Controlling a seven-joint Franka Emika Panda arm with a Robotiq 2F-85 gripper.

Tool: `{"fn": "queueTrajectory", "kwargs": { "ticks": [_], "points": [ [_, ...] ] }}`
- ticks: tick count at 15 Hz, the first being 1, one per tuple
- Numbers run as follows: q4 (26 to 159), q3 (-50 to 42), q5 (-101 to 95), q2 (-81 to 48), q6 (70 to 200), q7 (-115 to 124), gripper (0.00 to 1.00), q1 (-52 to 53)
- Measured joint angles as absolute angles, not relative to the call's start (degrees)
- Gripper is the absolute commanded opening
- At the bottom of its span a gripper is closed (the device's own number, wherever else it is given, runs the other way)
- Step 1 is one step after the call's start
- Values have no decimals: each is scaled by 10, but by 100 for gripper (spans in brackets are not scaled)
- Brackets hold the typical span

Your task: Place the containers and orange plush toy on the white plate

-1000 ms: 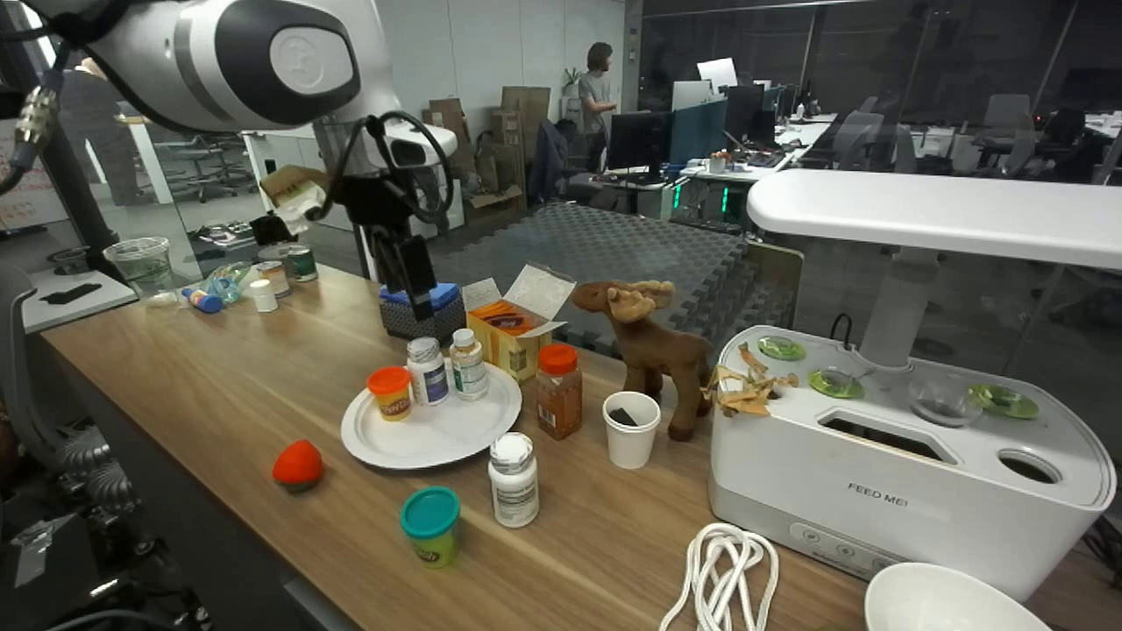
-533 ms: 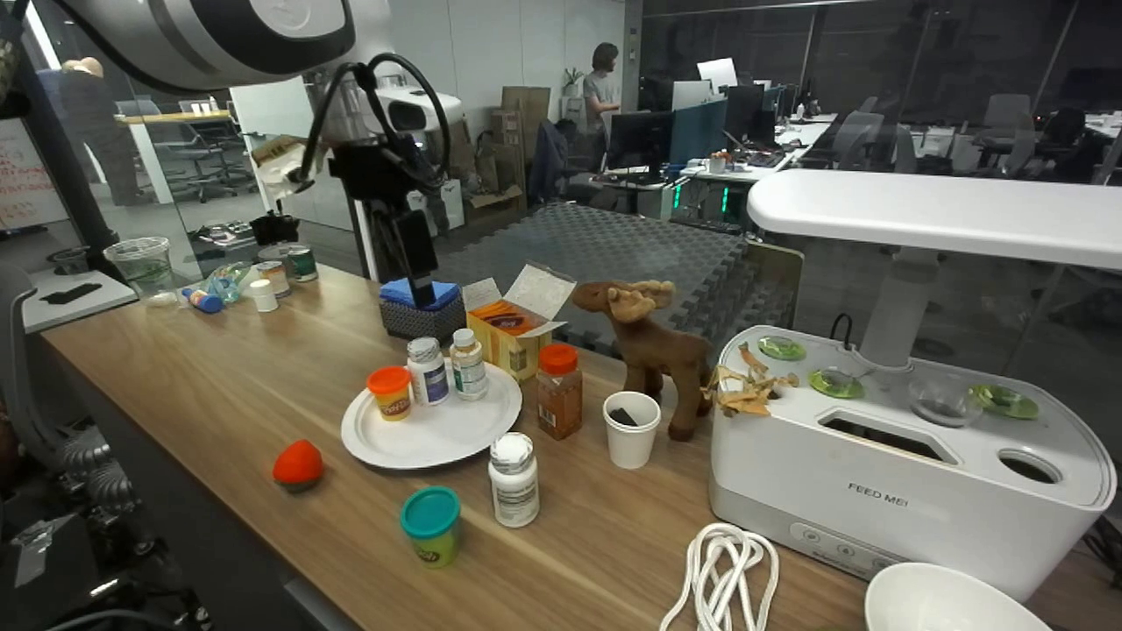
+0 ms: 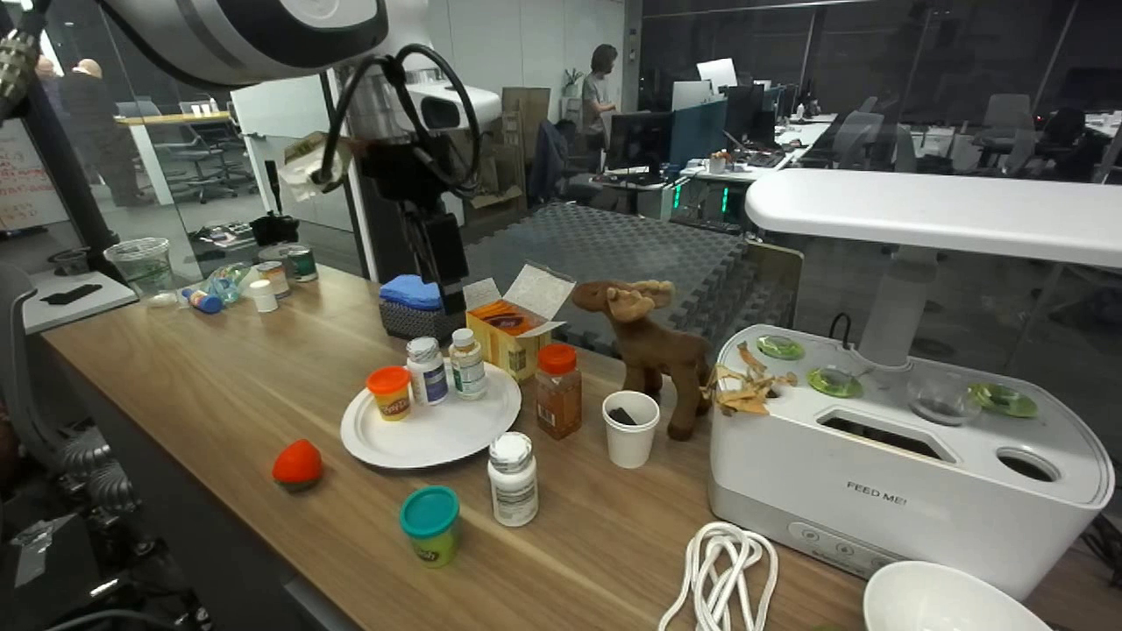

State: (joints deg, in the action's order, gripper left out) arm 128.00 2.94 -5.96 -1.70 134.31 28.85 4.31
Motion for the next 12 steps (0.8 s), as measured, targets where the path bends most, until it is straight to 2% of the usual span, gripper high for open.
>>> {"fn": "queueTrajectory", "kwargs": {
  "ticks": [12],
  "points": [
    [1262, 29, -54, -51, 1339, 228, 100, 43]
  ]
}}
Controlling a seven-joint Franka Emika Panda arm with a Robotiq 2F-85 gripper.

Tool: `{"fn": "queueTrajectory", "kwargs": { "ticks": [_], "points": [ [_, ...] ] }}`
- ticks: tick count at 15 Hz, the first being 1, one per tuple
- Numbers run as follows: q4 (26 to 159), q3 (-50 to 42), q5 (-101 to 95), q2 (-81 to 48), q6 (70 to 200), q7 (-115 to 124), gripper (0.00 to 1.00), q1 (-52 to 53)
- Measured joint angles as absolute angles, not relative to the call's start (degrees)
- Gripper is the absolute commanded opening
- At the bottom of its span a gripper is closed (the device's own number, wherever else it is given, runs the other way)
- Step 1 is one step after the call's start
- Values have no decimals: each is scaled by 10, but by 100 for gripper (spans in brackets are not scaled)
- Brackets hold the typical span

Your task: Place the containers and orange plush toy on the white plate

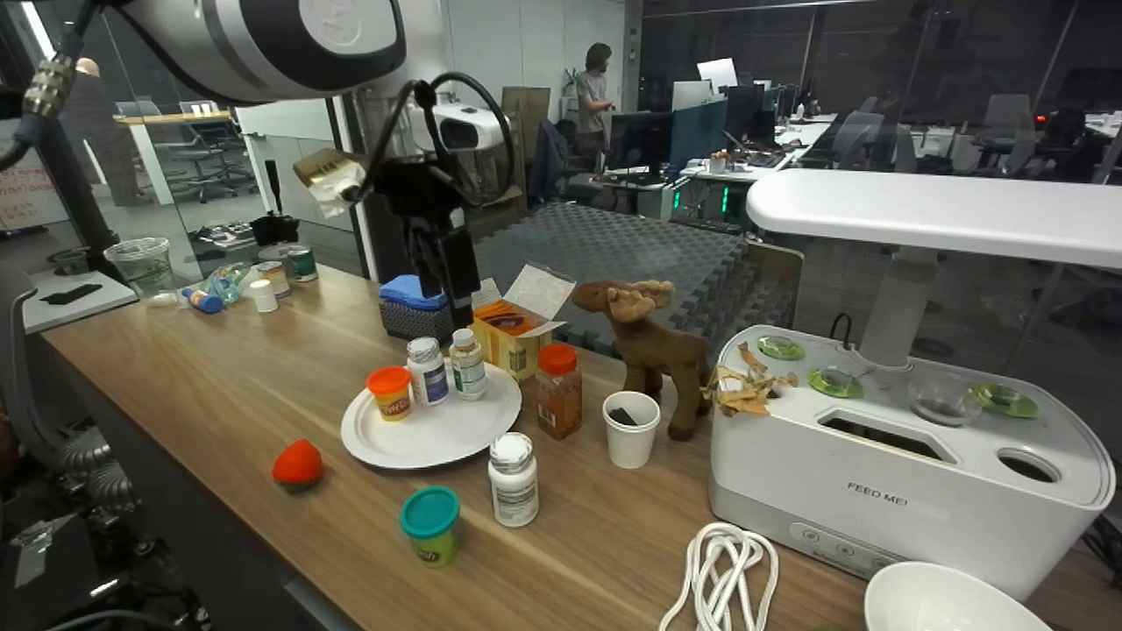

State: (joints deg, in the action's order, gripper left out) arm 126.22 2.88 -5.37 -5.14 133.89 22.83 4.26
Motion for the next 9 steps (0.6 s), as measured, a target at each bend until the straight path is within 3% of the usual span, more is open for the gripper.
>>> {"fn": "queueTrajectory", "kwargs": {
  "ticks": [9],
  "points": [
    [1197, -1, -57, -166, 1398, 154, 100, 36]
  ]
}}
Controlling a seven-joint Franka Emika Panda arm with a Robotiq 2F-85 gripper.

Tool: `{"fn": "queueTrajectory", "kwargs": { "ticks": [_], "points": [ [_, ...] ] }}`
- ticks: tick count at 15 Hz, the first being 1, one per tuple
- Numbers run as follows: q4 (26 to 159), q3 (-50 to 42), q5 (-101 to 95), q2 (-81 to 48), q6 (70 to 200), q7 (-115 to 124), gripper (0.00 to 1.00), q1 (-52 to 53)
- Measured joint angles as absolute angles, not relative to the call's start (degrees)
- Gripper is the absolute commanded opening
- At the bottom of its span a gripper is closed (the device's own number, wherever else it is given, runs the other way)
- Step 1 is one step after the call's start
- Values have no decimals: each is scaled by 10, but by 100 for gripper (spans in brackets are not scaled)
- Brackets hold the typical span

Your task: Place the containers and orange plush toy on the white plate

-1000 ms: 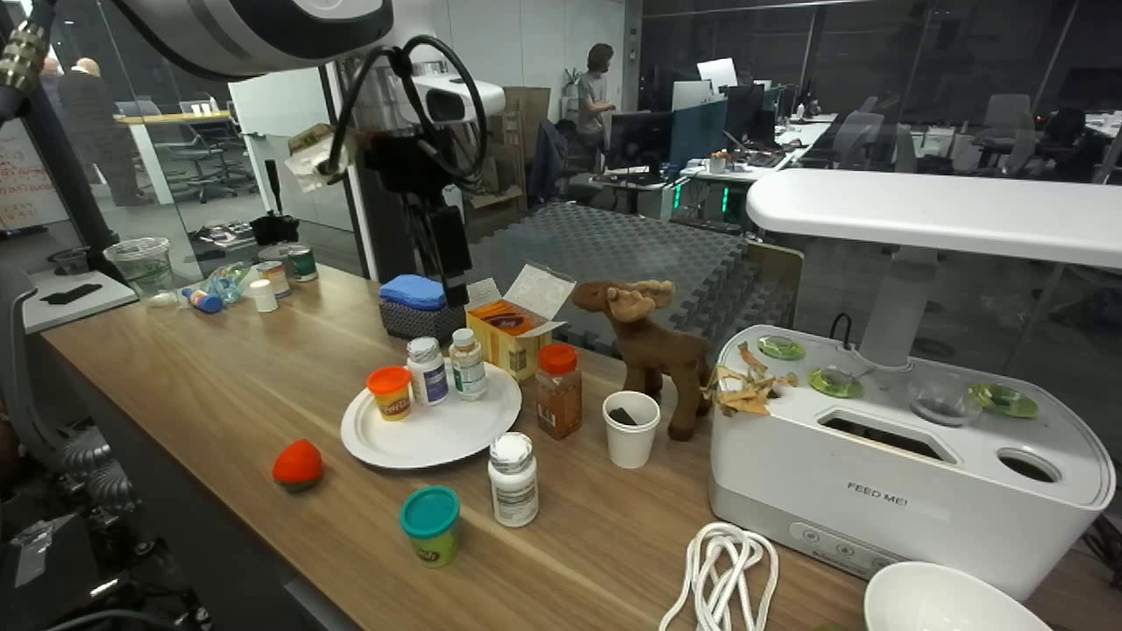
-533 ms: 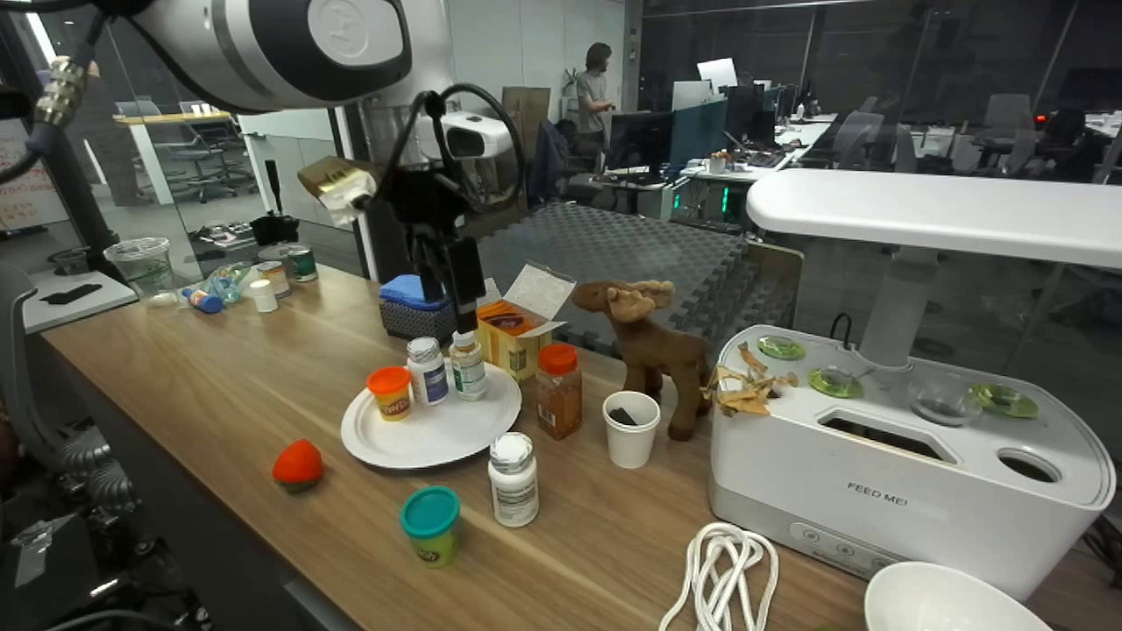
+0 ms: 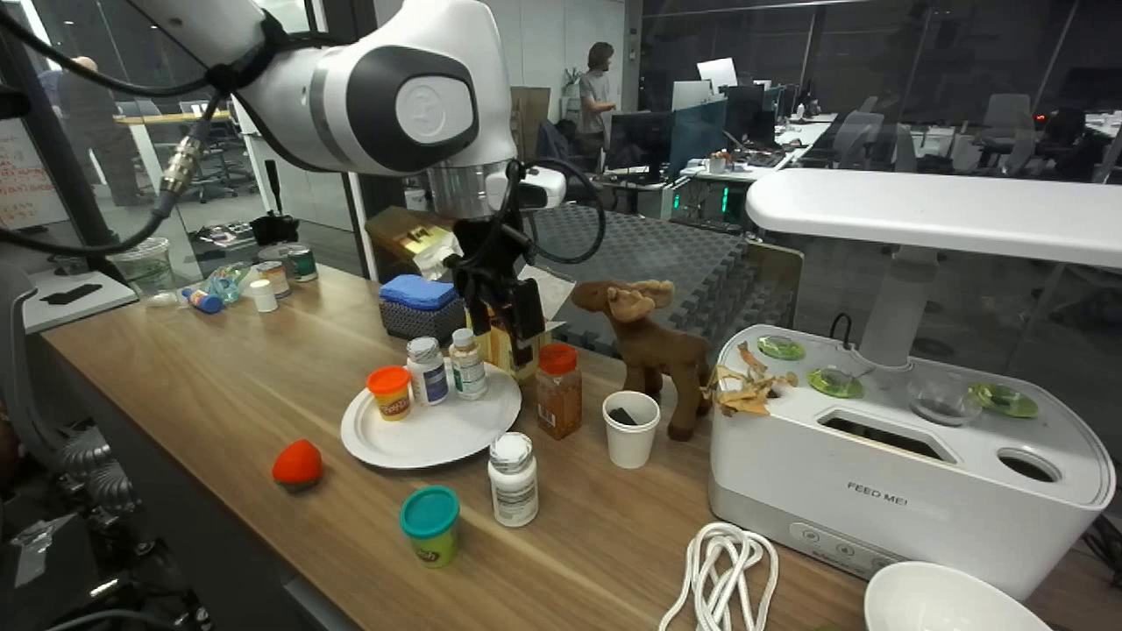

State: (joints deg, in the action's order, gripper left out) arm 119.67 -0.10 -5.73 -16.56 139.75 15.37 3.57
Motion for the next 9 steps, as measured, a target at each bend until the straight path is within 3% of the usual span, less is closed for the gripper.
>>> {"fn": "queueTrajectory", "kwargs": {
  "ticks": [9],
  "points": [
    [1146, -32, -74, -174, 1396, 143, 100, 34]
  ]
}}
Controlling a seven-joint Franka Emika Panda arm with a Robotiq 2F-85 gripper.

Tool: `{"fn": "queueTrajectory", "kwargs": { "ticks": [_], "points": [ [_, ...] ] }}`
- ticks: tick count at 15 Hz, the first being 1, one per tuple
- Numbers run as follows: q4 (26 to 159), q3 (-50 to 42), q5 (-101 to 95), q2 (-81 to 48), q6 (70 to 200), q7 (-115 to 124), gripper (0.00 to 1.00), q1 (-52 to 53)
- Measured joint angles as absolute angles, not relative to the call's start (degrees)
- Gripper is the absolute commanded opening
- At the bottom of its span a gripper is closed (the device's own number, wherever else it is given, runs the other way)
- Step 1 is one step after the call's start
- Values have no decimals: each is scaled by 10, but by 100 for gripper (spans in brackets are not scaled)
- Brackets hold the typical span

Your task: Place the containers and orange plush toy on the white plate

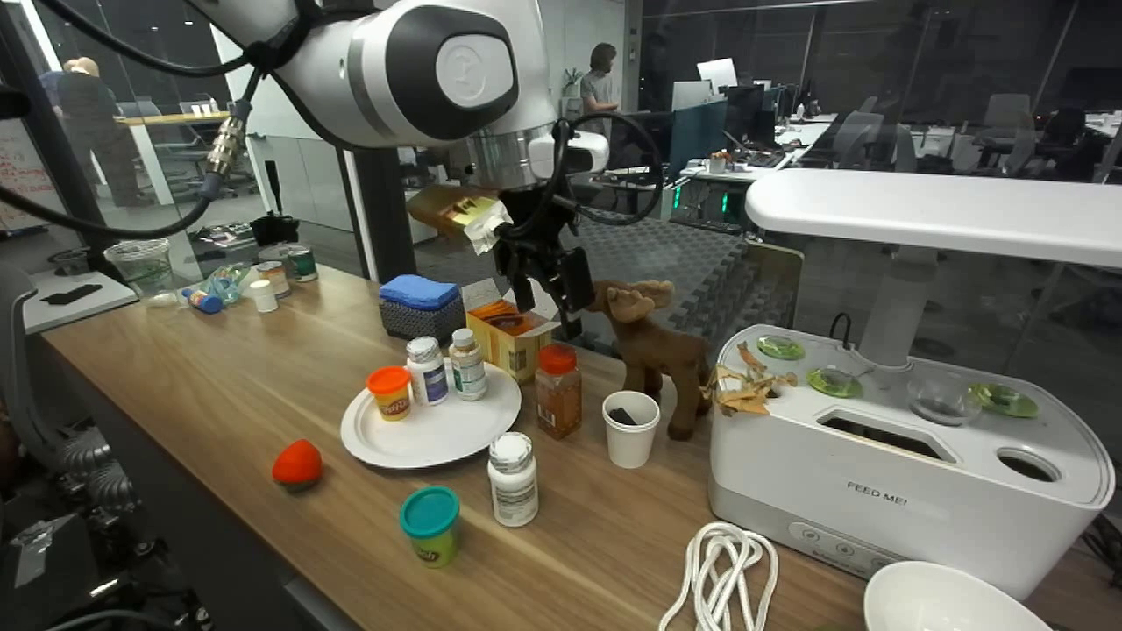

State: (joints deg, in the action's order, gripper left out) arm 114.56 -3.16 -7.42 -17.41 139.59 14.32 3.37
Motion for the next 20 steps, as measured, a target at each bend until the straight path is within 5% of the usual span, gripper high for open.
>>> {"fn": "queueTrajectory", "kwargs": {
  "ticks": [6, 7, 9, 14, 20],
  "points": [
    [1144, -38, -87, -204, 1392, 143, 99, 33],
    [1142, -38, -87, -209, 1392, 143, 74, 33],
    [1138, -38, -87, -219, 1392, 144, 70, 33],
    [1126, -42, -88, -228, 1392, 148, 30, 33],
    [1121, -74, -149, -227, 1390, 194, 25, 40]
  ]
}}
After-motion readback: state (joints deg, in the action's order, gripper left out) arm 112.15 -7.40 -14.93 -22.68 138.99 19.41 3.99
